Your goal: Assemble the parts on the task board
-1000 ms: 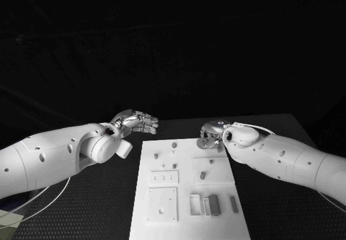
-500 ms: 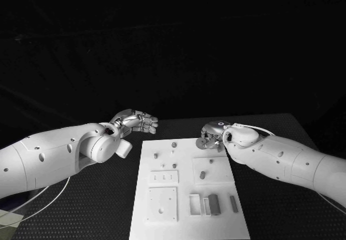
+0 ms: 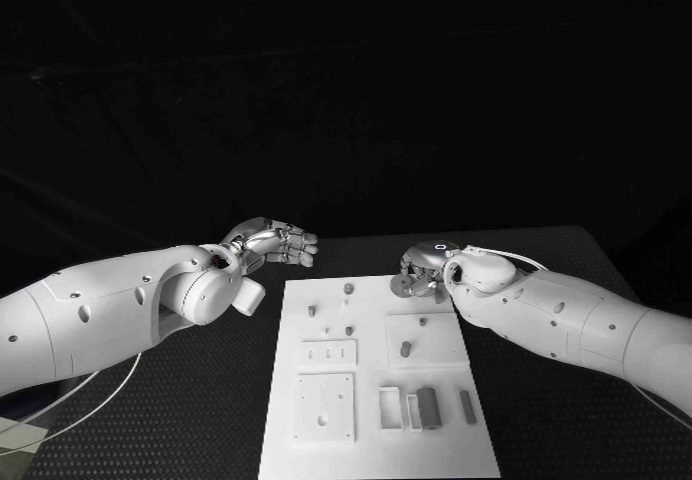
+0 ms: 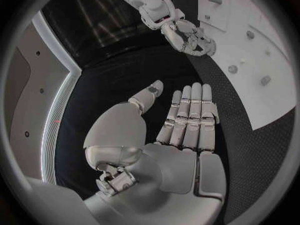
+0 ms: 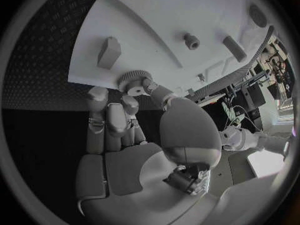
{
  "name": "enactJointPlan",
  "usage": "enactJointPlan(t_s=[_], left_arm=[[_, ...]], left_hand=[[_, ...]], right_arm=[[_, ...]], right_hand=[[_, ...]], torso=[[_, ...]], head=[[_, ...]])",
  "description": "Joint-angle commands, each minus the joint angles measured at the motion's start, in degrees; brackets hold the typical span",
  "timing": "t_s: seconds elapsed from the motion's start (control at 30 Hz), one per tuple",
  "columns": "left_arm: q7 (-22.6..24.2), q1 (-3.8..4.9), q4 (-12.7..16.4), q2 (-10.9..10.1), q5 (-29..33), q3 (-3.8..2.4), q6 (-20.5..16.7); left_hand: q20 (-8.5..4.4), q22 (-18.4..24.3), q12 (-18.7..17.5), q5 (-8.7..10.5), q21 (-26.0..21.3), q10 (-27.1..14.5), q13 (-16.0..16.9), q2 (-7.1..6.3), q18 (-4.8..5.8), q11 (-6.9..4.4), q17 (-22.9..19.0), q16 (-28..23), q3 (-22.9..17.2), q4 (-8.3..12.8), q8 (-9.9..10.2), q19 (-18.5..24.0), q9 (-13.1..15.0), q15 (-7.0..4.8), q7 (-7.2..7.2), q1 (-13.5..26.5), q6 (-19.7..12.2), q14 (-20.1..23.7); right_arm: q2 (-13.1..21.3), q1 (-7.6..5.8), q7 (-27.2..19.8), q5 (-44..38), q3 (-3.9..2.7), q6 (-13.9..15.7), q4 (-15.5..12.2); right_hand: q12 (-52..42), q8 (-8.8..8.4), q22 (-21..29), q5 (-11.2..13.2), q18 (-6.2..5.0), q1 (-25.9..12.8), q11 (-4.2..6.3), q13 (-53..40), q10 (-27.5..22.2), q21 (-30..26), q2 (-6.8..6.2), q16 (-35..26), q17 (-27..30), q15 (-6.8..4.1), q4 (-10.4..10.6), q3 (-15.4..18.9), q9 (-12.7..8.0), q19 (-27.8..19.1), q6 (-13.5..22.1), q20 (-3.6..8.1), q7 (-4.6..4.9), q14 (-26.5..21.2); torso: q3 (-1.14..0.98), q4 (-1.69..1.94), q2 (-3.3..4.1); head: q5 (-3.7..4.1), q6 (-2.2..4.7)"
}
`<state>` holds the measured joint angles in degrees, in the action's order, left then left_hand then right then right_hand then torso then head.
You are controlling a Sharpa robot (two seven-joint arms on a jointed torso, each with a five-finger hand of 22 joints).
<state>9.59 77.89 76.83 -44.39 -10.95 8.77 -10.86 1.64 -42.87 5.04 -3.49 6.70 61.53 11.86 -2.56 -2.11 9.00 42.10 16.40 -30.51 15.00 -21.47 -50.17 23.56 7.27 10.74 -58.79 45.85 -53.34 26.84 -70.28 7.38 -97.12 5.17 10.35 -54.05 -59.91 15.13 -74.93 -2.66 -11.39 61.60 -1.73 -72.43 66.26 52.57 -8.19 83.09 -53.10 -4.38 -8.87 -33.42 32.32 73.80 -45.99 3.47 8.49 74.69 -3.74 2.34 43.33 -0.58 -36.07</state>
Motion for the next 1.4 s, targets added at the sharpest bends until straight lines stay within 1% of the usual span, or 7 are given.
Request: enactJointPlan(t_s=[0.03,0.13,0.67,0.9,0.93,1.17,1.4], left_arm=[[0.54,0.06,0.15,0.09,-0.14,-0.05,0.64],[0.54,0.06,0.17,0.12,-0.15,-0.05,0.47],[0.6,0.08,0.4,0.05,-0.15,-0.06,0.86],[0.57,0.08,0.33,0.05,-0.15,-0.06,0.88],[0.55,0.08,0.33,0.06,-0.15,-0.06,0.88],[0.57,0.08,0.28,0.05,-0.13,-0.05,0.79],[0.53,0.08,0.38,-0.1,-0.13,-0.05,0.8]], left_hand=[[0.17,-0.06,-0.36,0.33,-0.24,0.16,0.08,-0.24,0.61,0.01,0.09,-0.31,0.12,-0.37,0.31,0.25,0.07,0.31,0.38,0.22,-0.14,-0.09],[0.17,-0.06,-0.36,0.33,-0.24,0.16,0.09,-0.24,0.61,0.01,0.1,-0.32,0.13,-0.38,0.31,0.25,0.07,0.31,0.38,0.22,-0.14,-0.09],[0.19,-0.09,-0.46,0.33,-0.29,0.17,0.15,-0.23,0.6,0.02,0.17,-0.4,0.16,-0.47,0.38,0.23,0.1,0.32,0.4,0.3,-0.19,-0.11],[0.2,-0.1,-0.53,0.34,-0.34,0.15,0.17,-0.22,0.61,0.04,0.21,-0.47,0.2,-0.58,0.45,0.23,0.1,0.33,0.44,0.41,-0.26,-0.11],[0.2,-0.1,-0.54,0.34,-0.34,0.15,0.18,-0.21,0.6,0.04,0.22,-0.48,0.2,-0.6,0.46,0.23,0.1,0.33,0.44,0.42,-0.27,-0.11],[0.2,-0.11,-0.56,0.34,-0.36,0.16,0.2,-0.19,0.6,0.04,0.25,-0.5,0.21,-0.66,0.48,0.23,0.11,0.33,0.45,0.46,-0.27,-0.12],[0.21,-0.12,-0.62,0.35,-0.39,0.16,0.23,-0.17,0.61,0.05,0.29,-0.56,0.26,-0.85,0.52,0.22,0.13,0.34,0.46,0.65,-0.29,-0.13]], right_arm=[[-0.09,0.37,-0.13,-0.25,0.21,-1.75,0.01],[-0.26,0.37,-0.33,-0.16,0.22,-2.56,0.2],[-0.69,0.67,-1.27,1.01,0.47,-4.24,0.91],[-0.74,0.74,-1.57,1.18,0.51,-5.01,1.15],[-0.76,0.76,-1.54,1.18,0.53,-5.34,1.16],[-0.82,0.79,-1.12,1.3,0.61,-7.12,1.49],[-0.91,0.79,-1.31,1.57,0.62,-8.26,1.65]], right_hand=[[0.01,-0.5,-1.23,-0.1,-3.61,-1.18,-0.35,0.14,0.1,0.22,-0.34,0.15,0.12,0.17,0.25,0.7,-0.13,-0.31,0.46,-0.02,0.13,-0.22],[0.11,-0.99,-1.17,-0.11,-3.62,-2.28,-0.55,0.31,-0.09,0.21,-0.99,0.07,0.41,0.36,0.68,1.01,-0.41,-0.47,1.04,-0.06,0.35,-0.41],[0.18,-1.75,-1.14,-0.12,-3.62,-2.65,-0.67,0.64,-0.48,0.25,-0.65,-0.11,1.07,0.49,0.79,0.6,-0.96,-0.77,1.82,-0.08,0.46,-0.78],[0.11,-1.41,-1.16,-0.11,-3.62,-2.65,-0.52,0.77,-0.56,0.32,0.9,-0.12,1.12,0.38,0.87,0.24,-0.93,-0.92,1.0,-0.15,0.28,-0.8],[0.08,-0.74,-1.17,-0.16,-3.61,-1.87,-0.42,0.79,-0.54,0.34,2.37,-0.13,1.21,0.27,0.53,-0.33,-0.65,-0.96,-0.21,-0.08,0.1,-0.83],[0.03,-0.23,-1.22,-0.12,-3.61,-2.49,-0.23,1.14,-0.67,0.64,6.08,-0.3,1.62,0.08,-1.36,0.27,-0.59,-1.57,-1.75,-0.52,-0.02,-1.08],[0.13,-0.46,-1.15,-0.11,-3.62,-4.45,-0.24,1.48,-0.91,0.68,7.69,-0.5,1.79,0.09,-1.43,0.79,-0.82,-2.05,-1.93,-0.9,0.0,-1.26]], torso=[[0.0,0.04,0.01],[0.03,0.05,-0.01],[-0.05,-0.1,0.02],[-0.11,0.0,-0.04],[-0.11,-0.01,-0.06],[-0.1,-0.04,-0.04],[-0.07,-0.13,0.0]], head=[[0.01,-0.09],[0.03,-0.16],[-0.04,-0.55],[0.01,-0.69],[-0.05,-0.72],[-0.1,-0.69],[0.01,-0.73]])
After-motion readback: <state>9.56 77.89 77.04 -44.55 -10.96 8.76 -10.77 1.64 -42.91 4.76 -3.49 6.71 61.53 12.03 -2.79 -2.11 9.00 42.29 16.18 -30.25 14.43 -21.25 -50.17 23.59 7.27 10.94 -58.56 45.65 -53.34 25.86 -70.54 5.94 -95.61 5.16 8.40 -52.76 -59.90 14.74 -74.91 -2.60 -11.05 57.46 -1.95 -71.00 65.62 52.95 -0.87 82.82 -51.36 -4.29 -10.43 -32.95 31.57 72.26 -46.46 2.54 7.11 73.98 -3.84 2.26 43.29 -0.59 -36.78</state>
